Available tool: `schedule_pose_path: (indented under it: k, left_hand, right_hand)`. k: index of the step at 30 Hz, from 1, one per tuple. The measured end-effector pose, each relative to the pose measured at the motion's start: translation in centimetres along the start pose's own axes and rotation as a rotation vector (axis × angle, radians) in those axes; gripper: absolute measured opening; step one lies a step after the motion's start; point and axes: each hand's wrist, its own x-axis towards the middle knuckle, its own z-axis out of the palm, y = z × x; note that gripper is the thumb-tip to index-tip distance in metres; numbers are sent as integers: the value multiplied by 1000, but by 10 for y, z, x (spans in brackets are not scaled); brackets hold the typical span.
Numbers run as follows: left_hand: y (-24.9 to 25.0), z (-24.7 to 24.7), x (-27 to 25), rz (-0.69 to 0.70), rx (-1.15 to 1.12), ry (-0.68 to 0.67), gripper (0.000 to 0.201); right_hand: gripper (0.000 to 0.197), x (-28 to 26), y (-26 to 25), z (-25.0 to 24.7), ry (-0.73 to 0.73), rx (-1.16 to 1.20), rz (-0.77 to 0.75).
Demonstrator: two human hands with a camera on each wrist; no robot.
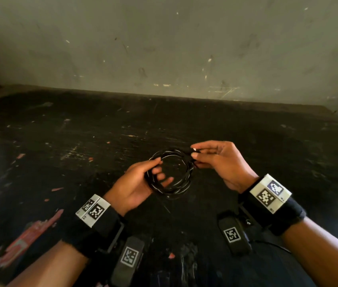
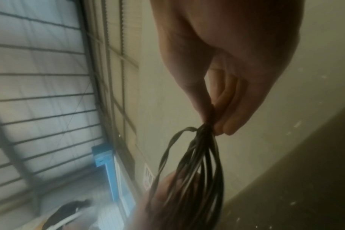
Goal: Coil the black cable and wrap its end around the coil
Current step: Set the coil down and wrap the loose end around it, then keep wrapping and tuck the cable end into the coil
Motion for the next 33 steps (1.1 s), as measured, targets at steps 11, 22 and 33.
schedule_pose_path:
  k: [11,22,33]
  left_hand:
    - [10,-1,-1,273,628,257,32]
    - [9,-38,-28,352,825,194,38]
    - [-14,-103,-72,355,659,665,31]
  right_hand:
    - [27,-3,9,13,-162,-540,-77]
    - [14,3,15,66,-358,-733,-269]
    - [9,-12,72,152,-656,-664,-176]
